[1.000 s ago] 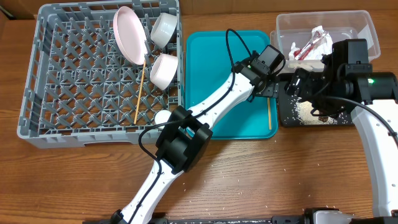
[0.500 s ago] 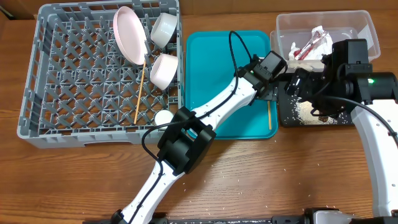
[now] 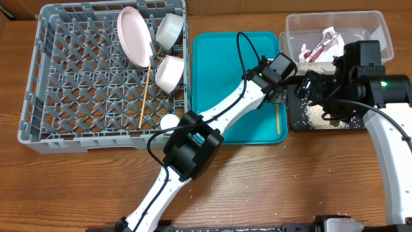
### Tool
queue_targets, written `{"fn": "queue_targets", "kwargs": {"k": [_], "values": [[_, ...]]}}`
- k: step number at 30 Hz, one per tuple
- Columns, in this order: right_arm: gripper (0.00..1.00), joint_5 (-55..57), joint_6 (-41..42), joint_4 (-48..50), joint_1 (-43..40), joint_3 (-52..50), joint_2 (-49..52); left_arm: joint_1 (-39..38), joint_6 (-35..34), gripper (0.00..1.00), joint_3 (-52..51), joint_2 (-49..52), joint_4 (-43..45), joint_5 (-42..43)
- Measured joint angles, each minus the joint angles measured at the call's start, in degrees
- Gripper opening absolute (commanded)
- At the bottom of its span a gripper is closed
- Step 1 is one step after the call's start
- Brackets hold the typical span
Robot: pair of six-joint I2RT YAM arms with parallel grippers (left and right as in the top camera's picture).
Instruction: Sort waste into correct bins and load items into the dishwasher
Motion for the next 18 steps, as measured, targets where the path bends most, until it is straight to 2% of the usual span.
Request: {"fn": "queue_targets", "kwargs": {"k": [1,5,8,10,14,18], "values": [[1.00,0.0,0.0,0.0,0.0,0.0,0.0,0.0,0.0,0.75,0.0,0.1,0.0,-0.3],[1.00,0.0,0.0,0.0,0.0,0.0,0.0,0.0,0.0,0.66,0.0,0.3,0.0,-1.2],[1.00,0.0,0.0,0.0,0.0,0.0,0.0,0.0,0.0,0.64,0.0,0.3,-0.1,-1.8],[1.00,0.0,0.0,0.0,0.0,0.0,0.0,0.0,0.1,0.64,0.0,0.4,-0.1,-2.0],[1.00,0.0,0.0,0.0,0.0,0.0,0.0,0.0,1.1,0.73,0.0,0.4,0.2,-2.1],[1.00,0.0,0.0,0.0,0.0,0.0,0.0,-0.4,3.7,0.75,0.0,0.9,3.5,-2.1]]}}
